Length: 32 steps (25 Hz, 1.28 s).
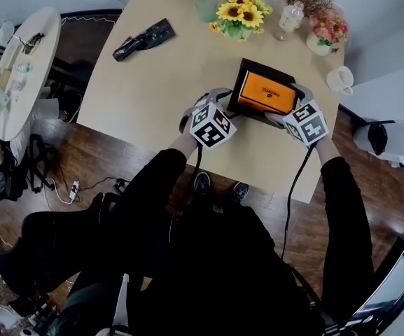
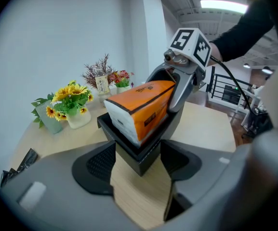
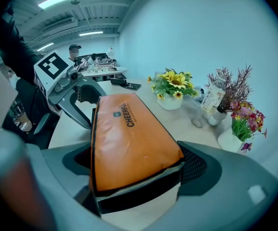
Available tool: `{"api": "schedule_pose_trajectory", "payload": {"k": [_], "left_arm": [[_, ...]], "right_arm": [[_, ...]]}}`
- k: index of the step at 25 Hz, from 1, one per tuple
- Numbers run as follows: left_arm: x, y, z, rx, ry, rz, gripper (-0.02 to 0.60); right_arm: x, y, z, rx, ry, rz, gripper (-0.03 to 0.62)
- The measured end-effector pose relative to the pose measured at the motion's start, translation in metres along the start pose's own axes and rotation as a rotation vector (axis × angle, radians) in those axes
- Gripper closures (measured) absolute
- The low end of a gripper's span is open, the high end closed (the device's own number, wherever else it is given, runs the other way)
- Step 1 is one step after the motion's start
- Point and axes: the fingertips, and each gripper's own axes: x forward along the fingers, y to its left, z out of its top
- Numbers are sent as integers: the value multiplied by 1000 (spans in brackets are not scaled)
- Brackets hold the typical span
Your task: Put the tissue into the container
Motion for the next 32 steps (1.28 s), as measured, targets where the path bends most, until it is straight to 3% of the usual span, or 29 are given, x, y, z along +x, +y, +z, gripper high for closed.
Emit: {"api": "schedule_pose_trajectory", "payload": {"k": [11,22,32], "left_arm": [[1,0,-1,1,9,2,304],[1,0,-1,3,13,2,303],[1,0,-2,3,21,4,302]], "right_arm": [[7,-3,-3,45,51,39,85],[4,4,1,73,-3,94,48],[-2,3,5,67,-37,58,51]]}}
